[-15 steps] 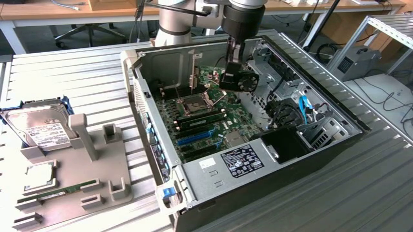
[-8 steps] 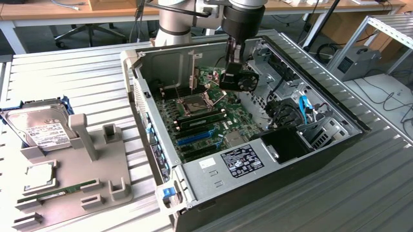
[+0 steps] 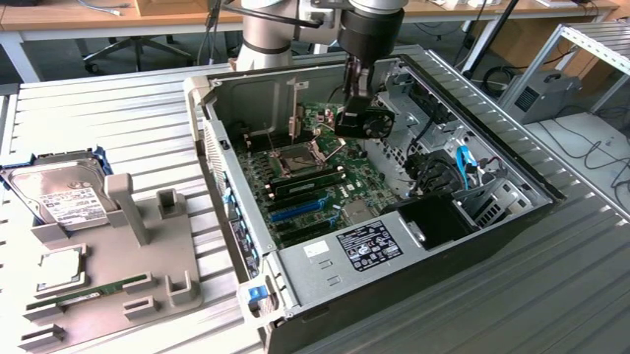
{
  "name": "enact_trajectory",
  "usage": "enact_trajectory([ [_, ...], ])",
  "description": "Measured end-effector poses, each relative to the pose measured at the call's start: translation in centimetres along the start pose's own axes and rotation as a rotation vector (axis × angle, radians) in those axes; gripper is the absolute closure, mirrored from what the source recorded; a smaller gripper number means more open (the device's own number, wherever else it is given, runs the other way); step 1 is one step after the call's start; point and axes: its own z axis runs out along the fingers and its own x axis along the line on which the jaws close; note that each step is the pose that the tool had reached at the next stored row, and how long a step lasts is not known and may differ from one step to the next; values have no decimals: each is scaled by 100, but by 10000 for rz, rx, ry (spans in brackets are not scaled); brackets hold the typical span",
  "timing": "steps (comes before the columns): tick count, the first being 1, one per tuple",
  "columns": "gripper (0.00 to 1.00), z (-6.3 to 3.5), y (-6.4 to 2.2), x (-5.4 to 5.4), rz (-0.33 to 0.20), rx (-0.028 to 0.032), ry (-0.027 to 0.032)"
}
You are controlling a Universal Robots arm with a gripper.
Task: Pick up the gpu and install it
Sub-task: 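Insert the gpu into the slot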
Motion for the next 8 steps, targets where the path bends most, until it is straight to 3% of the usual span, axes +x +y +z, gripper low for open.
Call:
enact_trajectory([
  [8,71,4,0,0,-312,-5,-16],
])
